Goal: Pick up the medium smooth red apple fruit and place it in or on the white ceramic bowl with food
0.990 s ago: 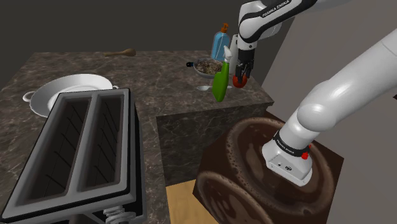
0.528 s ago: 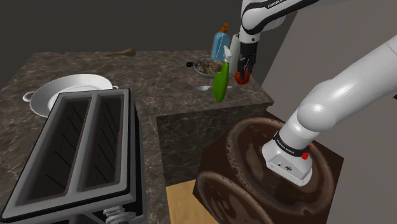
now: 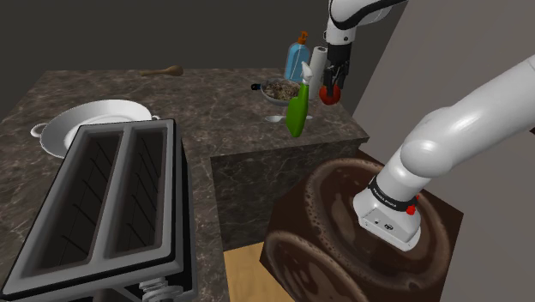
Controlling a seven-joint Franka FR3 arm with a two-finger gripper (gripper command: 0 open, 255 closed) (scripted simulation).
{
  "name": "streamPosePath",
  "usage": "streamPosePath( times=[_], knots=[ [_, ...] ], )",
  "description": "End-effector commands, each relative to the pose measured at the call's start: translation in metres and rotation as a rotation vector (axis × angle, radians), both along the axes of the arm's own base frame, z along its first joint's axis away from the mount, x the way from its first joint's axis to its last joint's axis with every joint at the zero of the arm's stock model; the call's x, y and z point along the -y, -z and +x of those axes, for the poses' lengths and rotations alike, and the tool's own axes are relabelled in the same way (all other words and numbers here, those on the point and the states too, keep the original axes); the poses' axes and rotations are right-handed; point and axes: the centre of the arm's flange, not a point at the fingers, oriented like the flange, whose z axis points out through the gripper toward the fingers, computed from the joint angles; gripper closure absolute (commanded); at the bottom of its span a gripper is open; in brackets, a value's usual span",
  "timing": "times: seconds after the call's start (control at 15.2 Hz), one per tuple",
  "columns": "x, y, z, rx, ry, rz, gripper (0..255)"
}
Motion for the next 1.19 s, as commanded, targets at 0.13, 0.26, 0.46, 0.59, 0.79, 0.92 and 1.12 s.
streamPosePath(
  times=[0.13, 0.26, 0.46, 0.59, 0.79, 0.92, 1.12],
  knots=[
    [0.0, -0.021, 0.0, -0.001, 0.0, 0.0, 255],
    [0.0, -0.032, 0.0, -0.001, 0.0, 0.0, 255],
    [0.0, -0.048, 0.0, -0.001, 0.0, 0.0, 255],
    [0.0, -0.058, 0.0, -0.001, 0.0, 0.0, 255],
    [0.0, -0.074, 0.0, -0.001, 0.0, 0.0, 255],
    [-0.004, -0.078, 0.013, -0.001, 0.0, 0.0, 255],
    [-0.014, -0.082, 0.051, -0.001, 0.0, 0.0, 255]
  ],
)
